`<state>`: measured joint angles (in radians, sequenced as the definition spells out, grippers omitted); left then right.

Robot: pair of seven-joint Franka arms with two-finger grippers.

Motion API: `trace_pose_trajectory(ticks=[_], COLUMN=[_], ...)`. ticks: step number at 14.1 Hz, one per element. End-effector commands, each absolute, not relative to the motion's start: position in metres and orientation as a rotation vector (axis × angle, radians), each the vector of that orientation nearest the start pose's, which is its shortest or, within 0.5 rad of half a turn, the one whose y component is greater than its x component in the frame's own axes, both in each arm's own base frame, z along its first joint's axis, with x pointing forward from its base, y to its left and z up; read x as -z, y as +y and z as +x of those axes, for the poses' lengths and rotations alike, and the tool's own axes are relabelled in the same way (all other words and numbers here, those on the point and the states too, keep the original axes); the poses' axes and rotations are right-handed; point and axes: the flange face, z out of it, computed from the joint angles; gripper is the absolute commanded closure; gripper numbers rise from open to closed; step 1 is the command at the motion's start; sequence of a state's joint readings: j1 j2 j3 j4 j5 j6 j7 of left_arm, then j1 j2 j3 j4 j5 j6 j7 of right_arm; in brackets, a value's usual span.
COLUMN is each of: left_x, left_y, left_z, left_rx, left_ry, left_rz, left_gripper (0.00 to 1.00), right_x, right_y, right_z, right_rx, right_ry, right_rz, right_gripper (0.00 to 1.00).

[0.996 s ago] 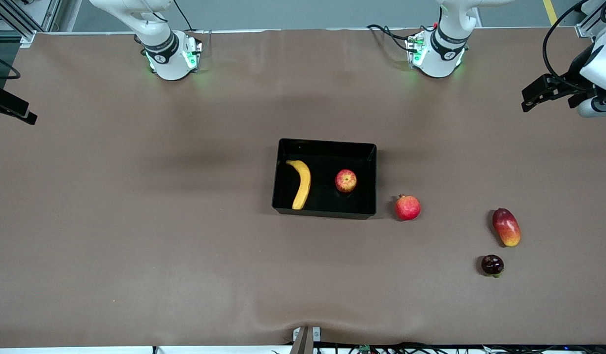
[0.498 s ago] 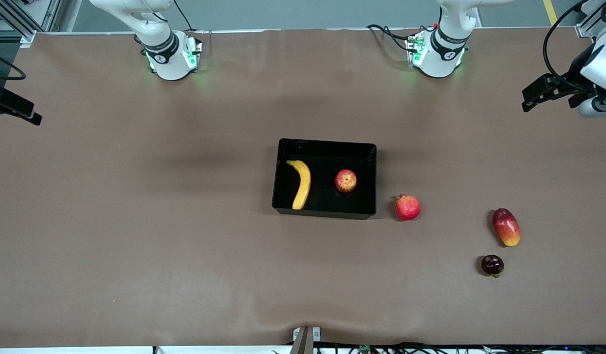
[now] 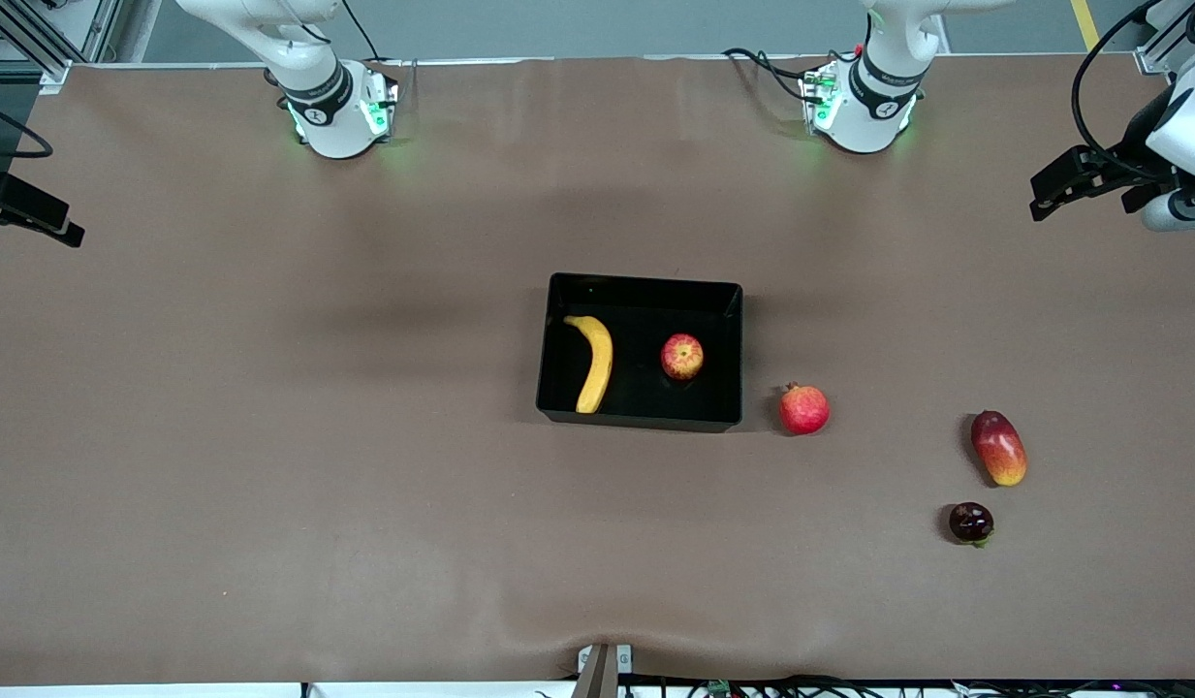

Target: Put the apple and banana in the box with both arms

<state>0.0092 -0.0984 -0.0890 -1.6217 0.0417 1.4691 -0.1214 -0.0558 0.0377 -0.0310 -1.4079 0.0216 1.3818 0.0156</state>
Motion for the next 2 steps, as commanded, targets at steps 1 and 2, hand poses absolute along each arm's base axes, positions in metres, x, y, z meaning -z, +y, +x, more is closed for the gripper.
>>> trace_pose_trajectory(ticks=[1, 2], left_x=[-0.6492, -0.6492], left_y=[-0.0371, -0.0371], left_z=[0.5122, 0.5122], left_rx=[-0.091, -0.091], left_ry=[-0.050, -0.050], left_rz=[-3.101, -3.101], left_gripper=[0.00, 0.00], right_x=[-0.6636, -0.6635], right_y=[-0.0424, -0.0424], right_z=[0.5432, 0.5431], right_rx=[-0.091, -0.094], right_ry=[0.159, 0.159], right_rz=[-3.102, -3.102], right_gripper=[0.00, 0.00])
